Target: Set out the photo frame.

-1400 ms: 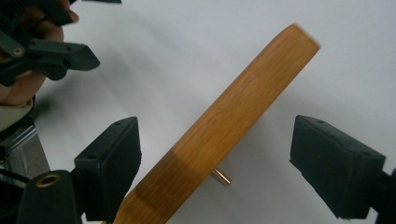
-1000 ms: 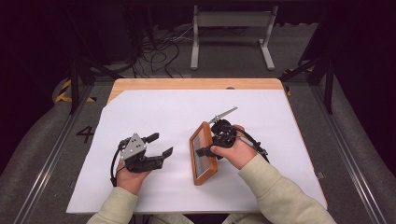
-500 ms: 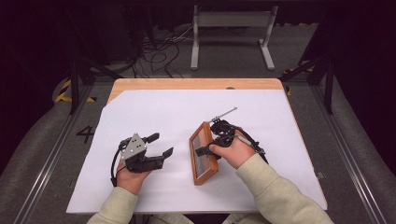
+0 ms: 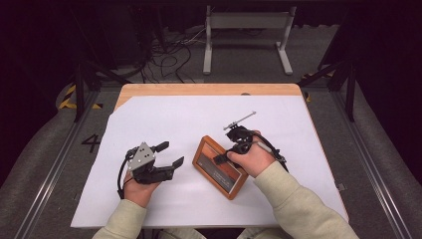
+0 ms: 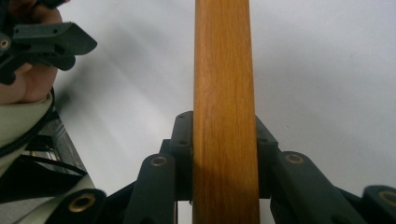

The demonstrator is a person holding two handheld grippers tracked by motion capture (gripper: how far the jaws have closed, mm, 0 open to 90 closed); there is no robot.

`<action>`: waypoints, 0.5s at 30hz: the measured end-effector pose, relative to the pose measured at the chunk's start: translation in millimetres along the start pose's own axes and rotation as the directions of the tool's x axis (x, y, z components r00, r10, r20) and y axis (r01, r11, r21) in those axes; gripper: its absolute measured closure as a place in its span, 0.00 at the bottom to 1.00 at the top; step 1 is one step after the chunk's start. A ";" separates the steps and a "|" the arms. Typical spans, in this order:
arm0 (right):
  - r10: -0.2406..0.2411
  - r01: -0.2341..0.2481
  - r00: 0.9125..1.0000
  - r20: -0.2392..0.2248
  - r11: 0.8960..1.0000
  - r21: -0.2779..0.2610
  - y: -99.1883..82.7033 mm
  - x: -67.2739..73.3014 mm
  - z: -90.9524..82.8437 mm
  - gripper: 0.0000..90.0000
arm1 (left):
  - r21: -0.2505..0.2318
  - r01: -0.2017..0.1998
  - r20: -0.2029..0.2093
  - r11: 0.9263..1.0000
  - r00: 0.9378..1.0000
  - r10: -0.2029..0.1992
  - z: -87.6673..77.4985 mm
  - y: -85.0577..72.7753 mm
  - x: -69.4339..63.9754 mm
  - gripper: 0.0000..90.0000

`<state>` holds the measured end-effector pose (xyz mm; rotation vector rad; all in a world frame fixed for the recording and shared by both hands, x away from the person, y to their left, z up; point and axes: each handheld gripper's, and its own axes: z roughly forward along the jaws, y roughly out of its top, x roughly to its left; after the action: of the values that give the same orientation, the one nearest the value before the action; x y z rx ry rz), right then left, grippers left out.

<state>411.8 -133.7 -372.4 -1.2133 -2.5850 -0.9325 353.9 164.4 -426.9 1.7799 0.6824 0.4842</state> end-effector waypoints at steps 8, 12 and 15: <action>-0.194 0.194 0.981 0.007 0.981 0.028 13.8 8.5 -19.9 0.78 | -0.003 0.002 -0.007 1.000 1.000 -0.002 -2.0 -0.6 2.0 0.28; -0.333 0.334 0.943 -0.024 0.939 0.082 24.5 14.5 -30.4 0.78 | -0.002 0.005 -0.012 1.000 1.000 -0.006 -3.4 -1.4 2.3 0.28; -0.379 0.381 0.925 -0.042 0.919 0.100 30.4 15.0 -35.3 0.78 | -0.002 0.010 -0.012 1.000 1.000 -0.010 -4.5 -1.9 2.2 0.28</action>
<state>419.5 -130.0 -324.2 -0.6786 -2.8674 -0.8455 352.4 169.5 -427.3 1.7721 0.6984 0.4891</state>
